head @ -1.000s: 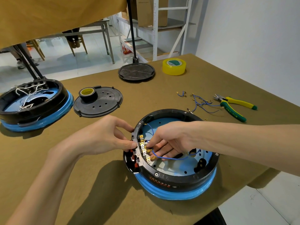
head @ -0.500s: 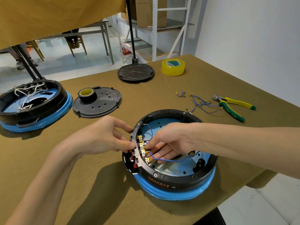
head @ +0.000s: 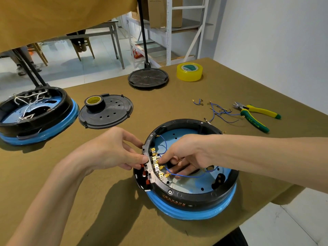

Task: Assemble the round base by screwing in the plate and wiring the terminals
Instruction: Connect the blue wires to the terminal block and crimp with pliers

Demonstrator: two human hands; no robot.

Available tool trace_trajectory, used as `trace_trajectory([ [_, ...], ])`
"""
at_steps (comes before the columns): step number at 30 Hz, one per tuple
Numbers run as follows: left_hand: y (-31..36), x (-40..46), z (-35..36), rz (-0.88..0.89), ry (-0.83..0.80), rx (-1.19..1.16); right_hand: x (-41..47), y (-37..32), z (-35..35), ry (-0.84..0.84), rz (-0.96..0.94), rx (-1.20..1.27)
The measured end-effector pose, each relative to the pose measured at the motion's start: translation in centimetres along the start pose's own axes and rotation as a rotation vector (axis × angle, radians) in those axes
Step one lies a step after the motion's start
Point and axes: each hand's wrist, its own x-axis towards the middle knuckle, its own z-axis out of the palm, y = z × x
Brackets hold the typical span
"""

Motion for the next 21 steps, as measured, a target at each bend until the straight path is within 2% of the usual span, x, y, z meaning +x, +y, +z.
trace_trajectory([
  [5, 0.0, 0.0, 0.1, -0.002, 0.008, -0.016, 0.4, -0.2, -0.5, 0.012, 0.020, -0.093],
  [12, 0.1, -0.1, 0.1, -0.004, 0.007, -0.017, 0.2, 0.4, -0.6, -0.143, 0.081, 0.102],
  [21, 0.2, -0.1, 0.2, -0.010, 0.006, -0.020, 0.2, 1.0, -0.1, -0.068, -0.009, 0.090],
])
